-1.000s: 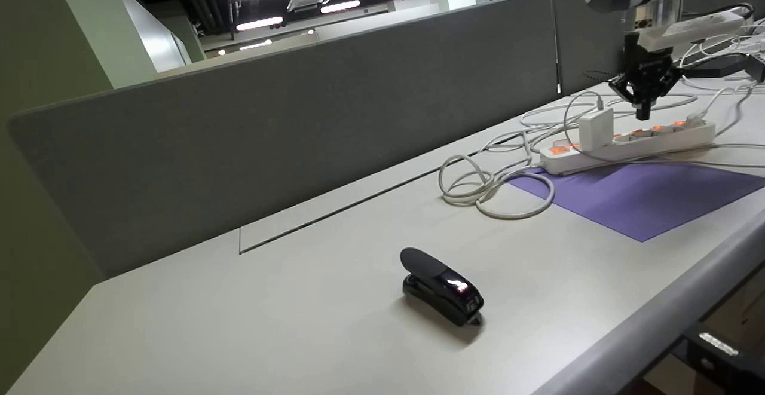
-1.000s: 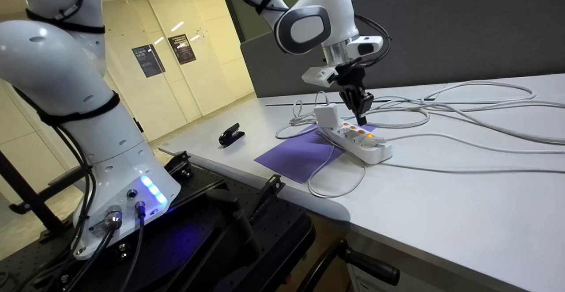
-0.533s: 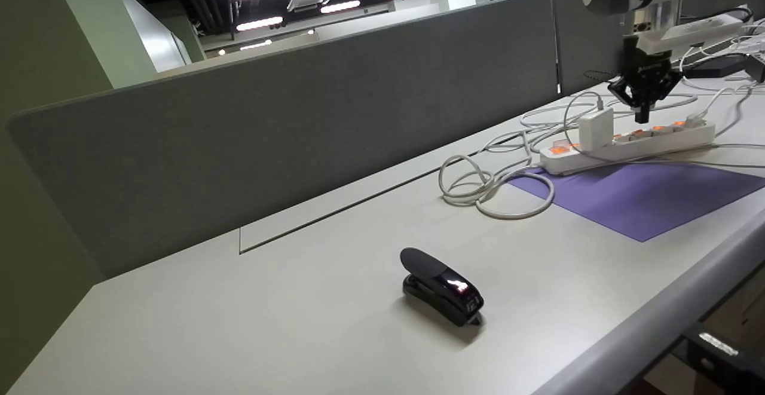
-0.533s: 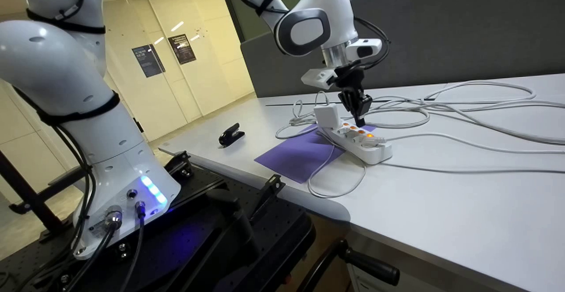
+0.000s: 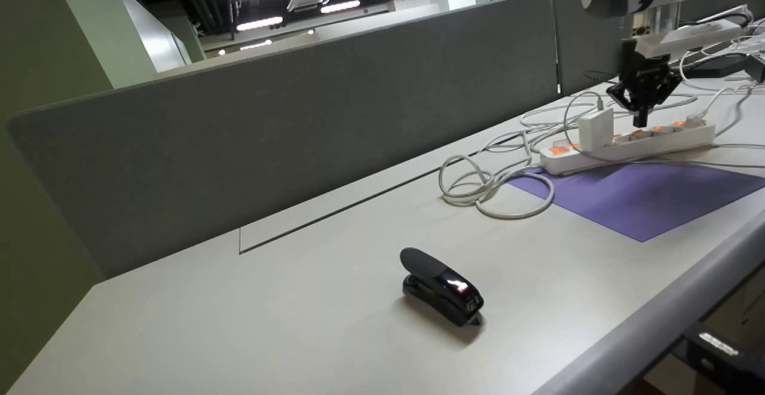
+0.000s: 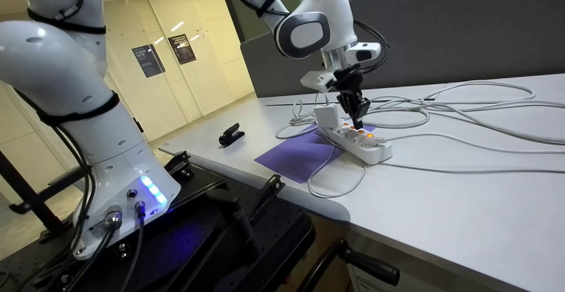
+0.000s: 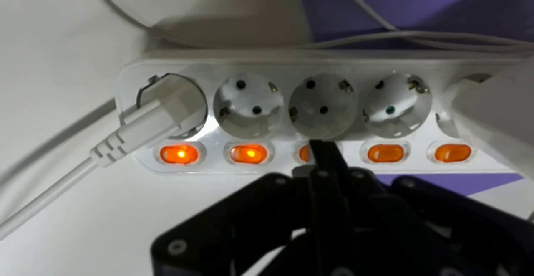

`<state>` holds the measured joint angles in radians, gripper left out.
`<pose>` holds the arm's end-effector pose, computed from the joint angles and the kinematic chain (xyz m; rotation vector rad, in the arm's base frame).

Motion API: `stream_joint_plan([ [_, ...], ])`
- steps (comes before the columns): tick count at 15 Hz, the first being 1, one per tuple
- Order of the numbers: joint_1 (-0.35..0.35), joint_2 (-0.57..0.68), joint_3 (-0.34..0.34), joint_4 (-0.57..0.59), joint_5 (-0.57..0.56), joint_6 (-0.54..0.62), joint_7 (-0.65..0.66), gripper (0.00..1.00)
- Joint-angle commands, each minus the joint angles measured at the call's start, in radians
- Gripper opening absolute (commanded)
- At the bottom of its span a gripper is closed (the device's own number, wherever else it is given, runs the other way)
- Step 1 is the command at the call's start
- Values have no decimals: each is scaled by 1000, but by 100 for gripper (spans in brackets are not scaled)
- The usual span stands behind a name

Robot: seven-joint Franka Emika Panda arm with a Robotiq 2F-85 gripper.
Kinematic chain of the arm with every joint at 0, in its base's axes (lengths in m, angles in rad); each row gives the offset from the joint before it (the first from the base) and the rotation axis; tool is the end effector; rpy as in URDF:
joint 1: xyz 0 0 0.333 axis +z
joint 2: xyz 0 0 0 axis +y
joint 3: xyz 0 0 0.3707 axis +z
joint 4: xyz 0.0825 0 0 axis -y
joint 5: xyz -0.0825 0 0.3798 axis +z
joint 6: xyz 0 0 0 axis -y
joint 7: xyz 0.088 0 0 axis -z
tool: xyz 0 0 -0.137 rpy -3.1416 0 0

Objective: Turn on the third switch from the right

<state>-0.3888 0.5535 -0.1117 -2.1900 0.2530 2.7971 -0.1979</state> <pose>0.5069 -0.2885 0.1568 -3.0237 0.8043 -0.1103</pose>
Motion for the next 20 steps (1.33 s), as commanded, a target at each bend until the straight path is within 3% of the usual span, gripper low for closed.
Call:
stream_joint_plan([
  [1, -25, 7, 13, 22, -8, -13, 14, 0],
  [20, -72, 62, 67, 71, 3, 5, -1, 0],
])
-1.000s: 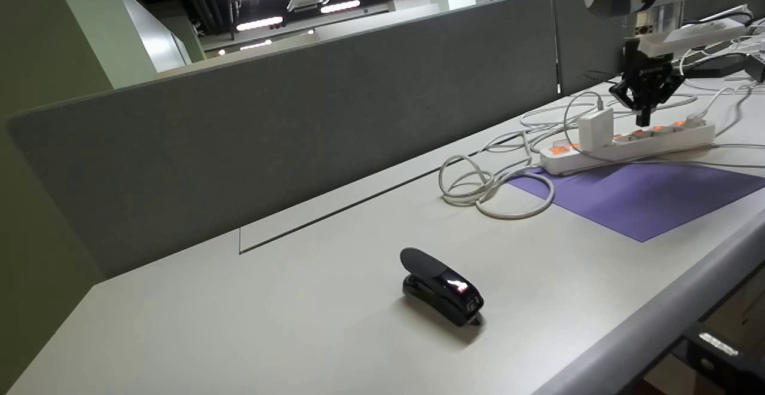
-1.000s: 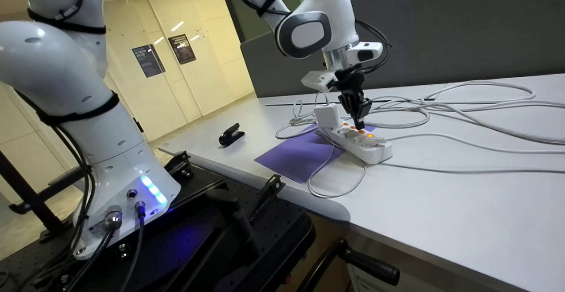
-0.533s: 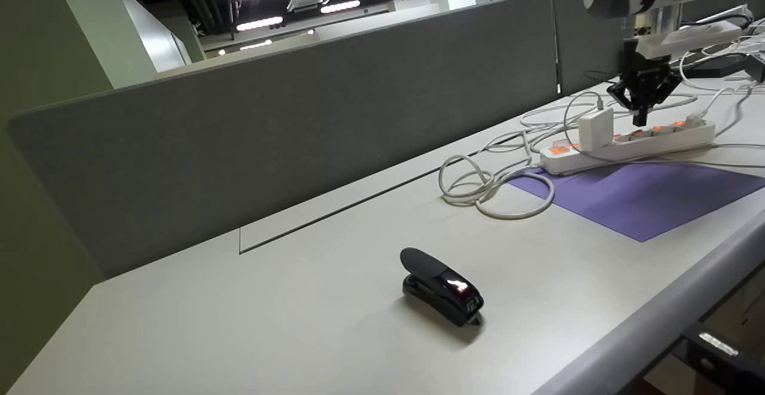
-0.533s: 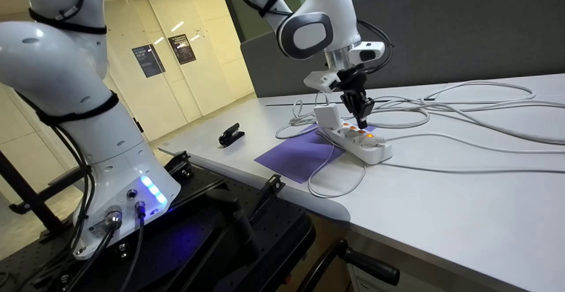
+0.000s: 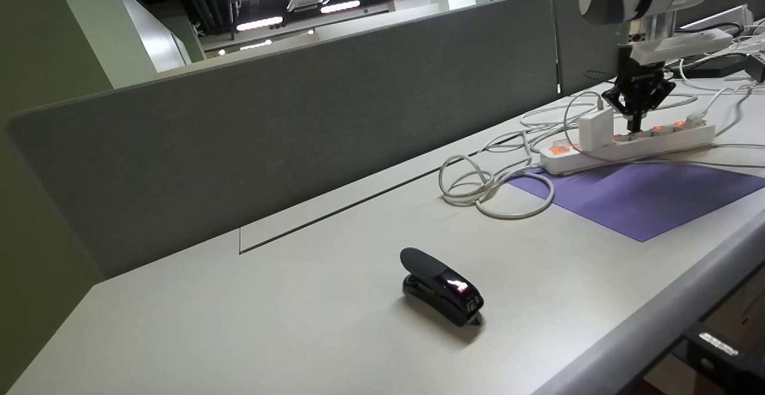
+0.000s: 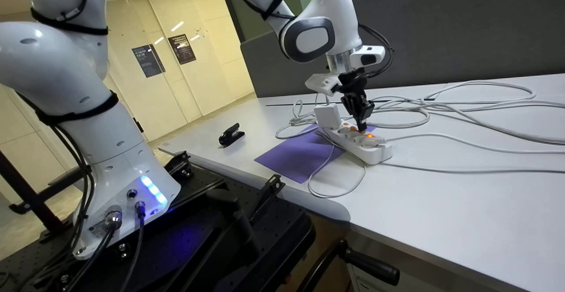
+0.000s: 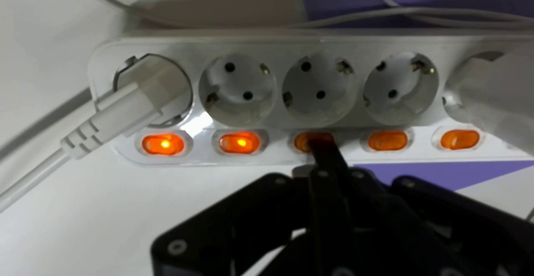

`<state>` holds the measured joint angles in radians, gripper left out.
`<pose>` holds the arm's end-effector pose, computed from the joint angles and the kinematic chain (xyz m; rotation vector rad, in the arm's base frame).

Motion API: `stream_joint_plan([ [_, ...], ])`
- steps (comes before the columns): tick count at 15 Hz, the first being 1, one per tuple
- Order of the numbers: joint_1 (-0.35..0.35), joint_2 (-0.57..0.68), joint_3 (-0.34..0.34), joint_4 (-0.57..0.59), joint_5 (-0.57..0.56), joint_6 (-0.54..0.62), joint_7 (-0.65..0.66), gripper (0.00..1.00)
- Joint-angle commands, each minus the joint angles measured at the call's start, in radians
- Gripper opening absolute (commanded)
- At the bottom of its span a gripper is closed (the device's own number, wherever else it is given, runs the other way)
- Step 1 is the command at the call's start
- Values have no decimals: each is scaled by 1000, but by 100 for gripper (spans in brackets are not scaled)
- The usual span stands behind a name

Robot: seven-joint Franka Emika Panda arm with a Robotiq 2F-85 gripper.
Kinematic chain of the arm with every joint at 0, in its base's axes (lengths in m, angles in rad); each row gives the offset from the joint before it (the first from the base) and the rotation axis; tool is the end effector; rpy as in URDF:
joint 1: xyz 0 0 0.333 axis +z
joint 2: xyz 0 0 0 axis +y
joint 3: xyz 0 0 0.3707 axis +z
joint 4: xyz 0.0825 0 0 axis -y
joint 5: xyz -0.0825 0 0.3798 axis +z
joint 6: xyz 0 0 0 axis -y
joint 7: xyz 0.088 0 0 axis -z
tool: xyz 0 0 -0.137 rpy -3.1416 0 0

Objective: Turn on the third switch from the right

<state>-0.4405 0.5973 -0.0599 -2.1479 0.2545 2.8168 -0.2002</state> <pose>0.5182 -0.2949 0.1447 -3.0038 0.8101 -0.1408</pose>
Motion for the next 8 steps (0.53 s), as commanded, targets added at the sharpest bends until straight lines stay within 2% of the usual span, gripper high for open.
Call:
stream_joint_plan([
  [1, -20, 18, 14, 29, 1, -17, 3, 0],
  [8, -28, 32, 14, 25, 5, -11, 0, 0],
])
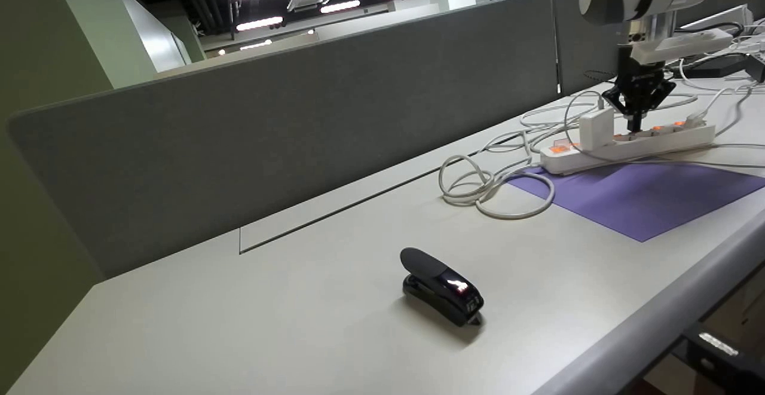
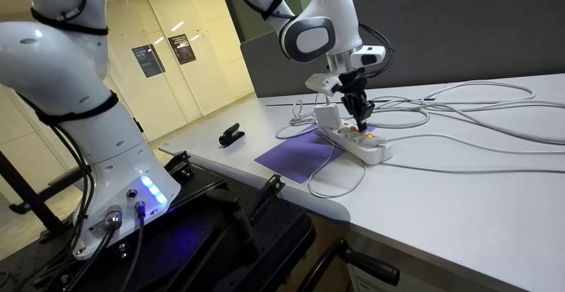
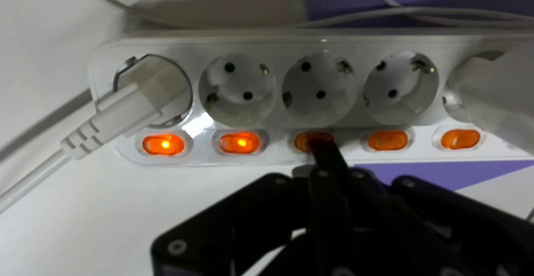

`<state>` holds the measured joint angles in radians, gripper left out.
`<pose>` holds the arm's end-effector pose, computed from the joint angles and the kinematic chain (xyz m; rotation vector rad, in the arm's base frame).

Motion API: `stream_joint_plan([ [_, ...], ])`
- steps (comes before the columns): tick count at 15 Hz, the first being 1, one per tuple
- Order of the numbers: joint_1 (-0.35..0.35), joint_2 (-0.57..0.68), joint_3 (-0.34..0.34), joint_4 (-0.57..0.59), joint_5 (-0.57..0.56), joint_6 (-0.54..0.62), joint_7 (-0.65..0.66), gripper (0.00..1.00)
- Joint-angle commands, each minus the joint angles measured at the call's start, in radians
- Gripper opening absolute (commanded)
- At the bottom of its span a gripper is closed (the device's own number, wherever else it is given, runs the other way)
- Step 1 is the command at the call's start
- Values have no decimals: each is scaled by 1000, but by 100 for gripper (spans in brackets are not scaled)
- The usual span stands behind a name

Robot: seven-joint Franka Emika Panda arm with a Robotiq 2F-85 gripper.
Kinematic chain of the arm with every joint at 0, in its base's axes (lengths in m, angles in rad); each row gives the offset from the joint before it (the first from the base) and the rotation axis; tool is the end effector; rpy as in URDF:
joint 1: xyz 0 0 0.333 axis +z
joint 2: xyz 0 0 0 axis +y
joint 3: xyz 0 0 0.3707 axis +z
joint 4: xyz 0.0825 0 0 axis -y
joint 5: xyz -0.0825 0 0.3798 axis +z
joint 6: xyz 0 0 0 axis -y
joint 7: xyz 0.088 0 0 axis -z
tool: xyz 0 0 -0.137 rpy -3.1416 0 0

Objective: Turn on the third switch from the right

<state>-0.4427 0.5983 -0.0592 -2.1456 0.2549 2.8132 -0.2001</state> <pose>0.5181 -0.2958 0.1445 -3.0015 0.8126 -0.1378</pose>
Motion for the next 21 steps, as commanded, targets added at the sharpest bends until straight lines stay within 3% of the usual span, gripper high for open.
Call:
stream_joint_plan([
  [1, -29, 36, 14, 23, 7, -7, 0, 0],
  [9, -86, 77, 45, 61, 46, -64, -19, 0],
  [15, -172, 125, 85, 154, 128, -231, -118, 0],
  [21, -177, 108, 83, 156, 144, -272, -182, 0],
])
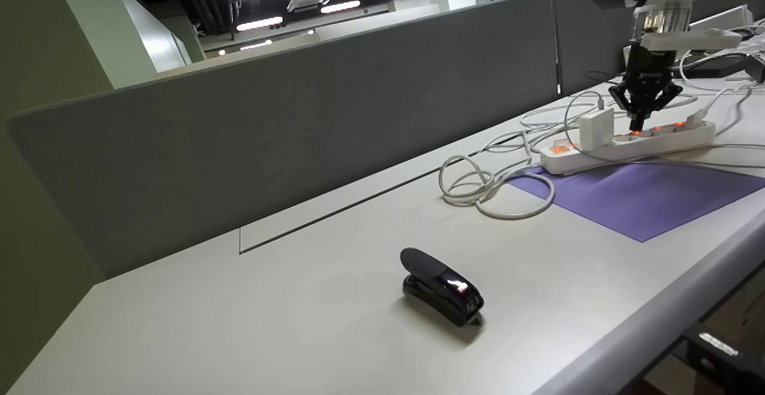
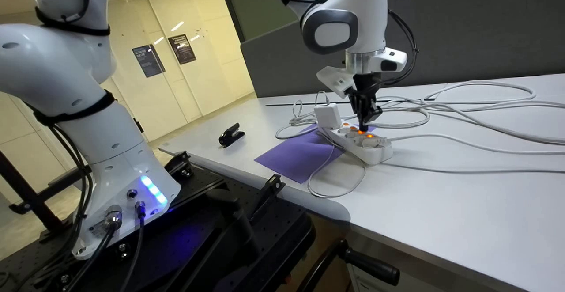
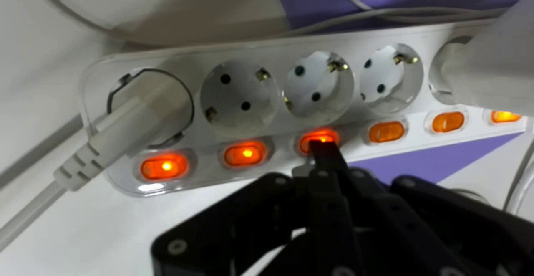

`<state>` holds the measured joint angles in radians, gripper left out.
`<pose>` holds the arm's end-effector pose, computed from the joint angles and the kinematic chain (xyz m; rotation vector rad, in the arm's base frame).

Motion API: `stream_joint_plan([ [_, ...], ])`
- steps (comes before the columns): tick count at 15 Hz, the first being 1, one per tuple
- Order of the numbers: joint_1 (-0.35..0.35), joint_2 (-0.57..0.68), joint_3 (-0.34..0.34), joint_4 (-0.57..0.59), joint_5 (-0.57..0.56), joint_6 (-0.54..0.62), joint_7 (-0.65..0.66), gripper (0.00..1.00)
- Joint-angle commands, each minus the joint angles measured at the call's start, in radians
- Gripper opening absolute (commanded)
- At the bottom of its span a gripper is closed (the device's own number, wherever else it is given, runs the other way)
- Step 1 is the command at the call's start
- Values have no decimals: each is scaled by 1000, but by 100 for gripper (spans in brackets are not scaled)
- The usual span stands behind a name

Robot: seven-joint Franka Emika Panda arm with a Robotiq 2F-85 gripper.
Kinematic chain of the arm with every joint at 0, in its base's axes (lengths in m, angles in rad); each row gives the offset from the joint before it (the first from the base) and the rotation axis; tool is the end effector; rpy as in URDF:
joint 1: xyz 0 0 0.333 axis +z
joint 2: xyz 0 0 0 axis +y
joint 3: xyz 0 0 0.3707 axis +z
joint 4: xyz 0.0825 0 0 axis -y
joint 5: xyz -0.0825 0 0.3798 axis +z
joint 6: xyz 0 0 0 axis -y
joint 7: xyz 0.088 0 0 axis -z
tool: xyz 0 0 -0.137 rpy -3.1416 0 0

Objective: Turn on the third switch from the right

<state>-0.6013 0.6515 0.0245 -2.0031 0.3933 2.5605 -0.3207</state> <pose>0.5165 -0.3355 0.1362 -2.7775 0.8603 -0.0117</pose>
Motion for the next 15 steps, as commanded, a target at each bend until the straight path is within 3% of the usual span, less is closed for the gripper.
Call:
stream_joint_plan([
  [1, -33, 51, 9, 15, 12, -36, -93, 0],
  [11, -150, 69, 43, 72, 52, -232, -357, 0],
  [13, -145, 39, 31, 53, 59, -233, -368, 0],
  [15, -124, -3, 9, 19, 74, -199, -298, 0],
])
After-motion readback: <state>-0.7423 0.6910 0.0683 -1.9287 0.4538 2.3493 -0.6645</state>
